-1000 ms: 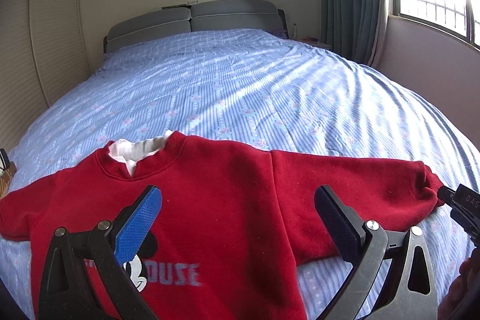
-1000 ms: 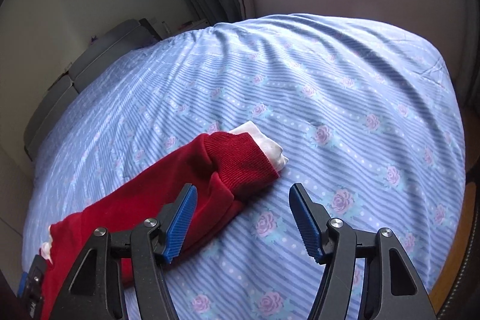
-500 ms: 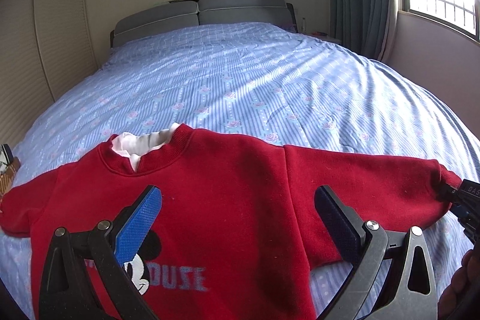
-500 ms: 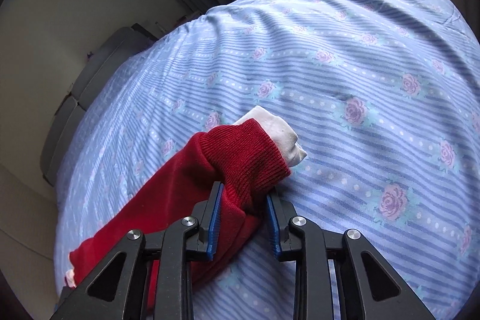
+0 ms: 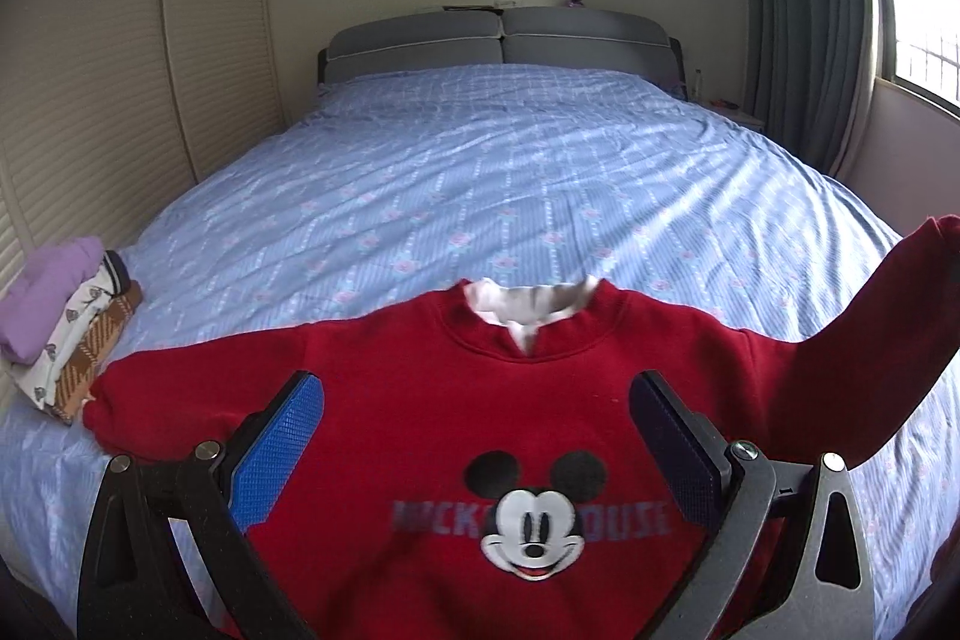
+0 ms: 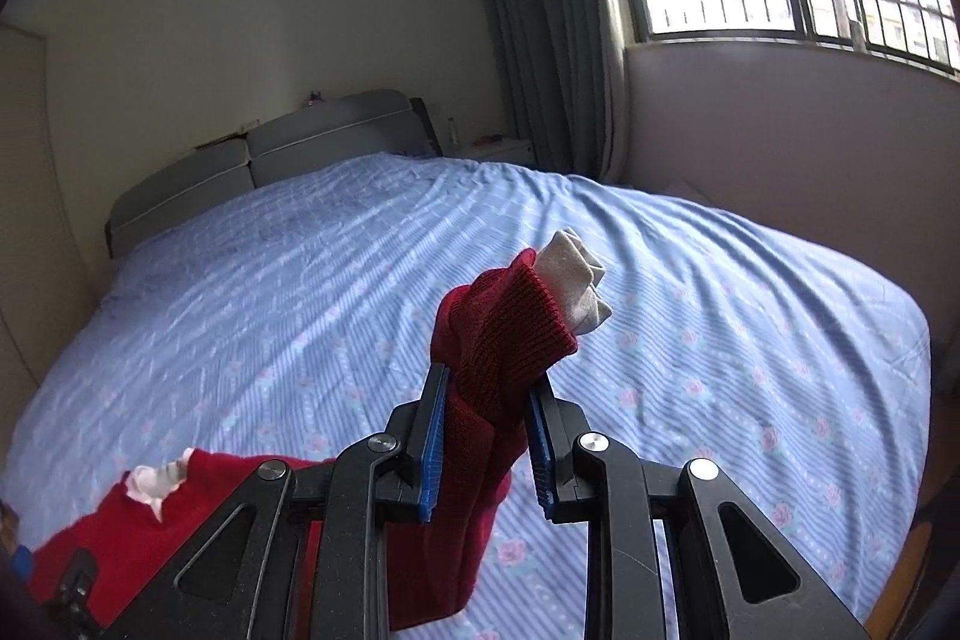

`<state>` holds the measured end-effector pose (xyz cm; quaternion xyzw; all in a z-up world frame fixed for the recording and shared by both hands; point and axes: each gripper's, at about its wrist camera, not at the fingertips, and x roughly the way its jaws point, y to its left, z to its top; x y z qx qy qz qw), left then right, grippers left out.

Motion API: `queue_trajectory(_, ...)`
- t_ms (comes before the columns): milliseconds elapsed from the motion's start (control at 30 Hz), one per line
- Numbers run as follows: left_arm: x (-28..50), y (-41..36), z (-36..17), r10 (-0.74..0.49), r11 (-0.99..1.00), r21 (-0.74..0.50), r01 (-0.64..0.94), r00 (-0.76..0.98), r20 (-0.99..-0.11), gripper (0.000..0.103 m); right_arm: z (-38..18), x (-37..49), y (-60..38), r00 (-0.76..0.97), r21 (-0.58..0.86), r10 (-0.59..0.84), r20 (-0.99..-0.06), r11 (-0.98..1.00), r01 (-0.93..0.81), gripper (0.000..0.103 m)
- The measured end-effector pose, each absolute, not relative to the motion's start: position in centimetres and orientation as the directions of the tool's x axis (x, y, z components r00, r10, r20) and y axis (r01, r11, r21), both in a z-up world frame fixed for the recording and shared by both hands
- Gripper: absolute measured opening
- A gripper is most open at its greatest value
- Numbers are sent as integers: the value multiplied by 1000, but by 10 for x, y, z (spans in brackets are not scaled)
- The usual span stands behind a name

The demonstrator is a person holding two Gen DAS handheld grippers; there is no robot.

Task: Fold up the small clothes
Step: 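Fold the held sleeve across the sweatshirt front and release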

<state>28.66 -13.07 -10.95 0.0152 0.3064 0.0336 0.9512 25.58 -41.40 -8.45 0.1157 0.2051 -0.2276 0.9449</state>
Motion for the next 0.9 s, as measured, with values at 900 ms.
queue_trajectory(900, 256, 88, -156, 284, 939, 50, -341, 686, -670, 103, -208, 321, -82, 790, -471, -201, -579, 874, -123, 29)
